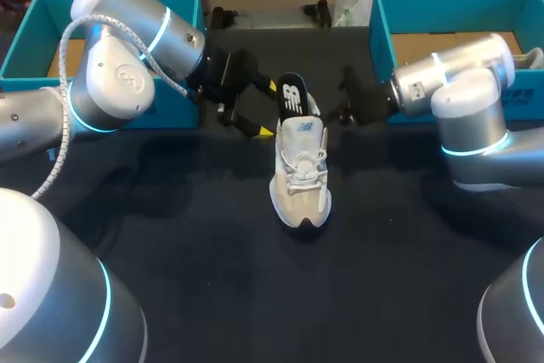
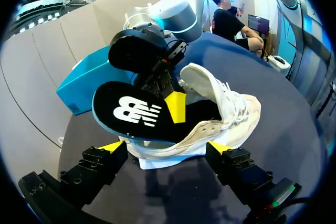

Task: Take the shoe out of the shoebox, open the shoe tongue, remove and reinsert the insole, then place the shoe into the shoebox

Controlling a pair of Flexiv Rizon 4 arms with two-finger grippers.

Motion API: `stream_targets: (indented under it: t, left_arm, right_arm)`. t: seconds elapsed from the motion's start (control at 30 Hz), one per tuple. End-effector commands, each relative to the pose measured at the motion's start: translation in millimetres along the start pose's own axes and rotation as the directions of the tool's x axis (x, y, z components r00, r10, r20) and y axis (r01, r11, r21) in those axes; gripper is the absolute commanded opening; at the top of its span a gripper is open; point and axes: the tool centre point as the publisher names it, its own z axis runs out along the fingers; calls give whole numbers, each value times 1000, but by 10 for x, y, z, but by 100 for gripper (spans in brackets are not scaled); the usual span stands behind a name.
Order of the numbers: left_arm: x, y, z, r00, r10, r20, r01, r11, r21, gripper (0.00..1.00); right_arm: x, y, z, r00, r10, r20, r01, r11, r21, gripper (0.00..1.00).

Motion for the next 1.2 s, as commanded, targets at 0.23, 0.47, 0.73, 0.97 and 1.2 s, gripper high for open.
stream_targets:
  t: [0.23, 0.47, 0.73, 0.97, 1.2]
  left_arm:
    - [-3, -6, 1, 1000, 0, -1, 0, 1000, -3, 100]
    - [-3, -6, 1, 1000, 0, -1, 0, 1000, -3, 100]
    - [-3, -6, 1, 1000, 0, -1, 0, 1000, -3, 100]
    - [-3, -6, 1, 1000, 0, -1, 0, 1000, -3, 100]
    - [-3, -6, 1, 1000, 0, -1, 0, 1000, -3, 100]
  right_arm:
    - [10, 205, -115, 998, -49, 42, 50, 999, -1, 19]
    - [-80, 155, -92, 1000, -24, 17, 25, 1000, -9, 0]
    - [12, -10, -61, 999, 33, 2, -33, 998, 49, 0]
    - [73, -79, -71, 999, 53, 11, -54, 997, 62, 0]
    - [75, 73, -130, 999, 6, 42, -8, 999, 41, 18]
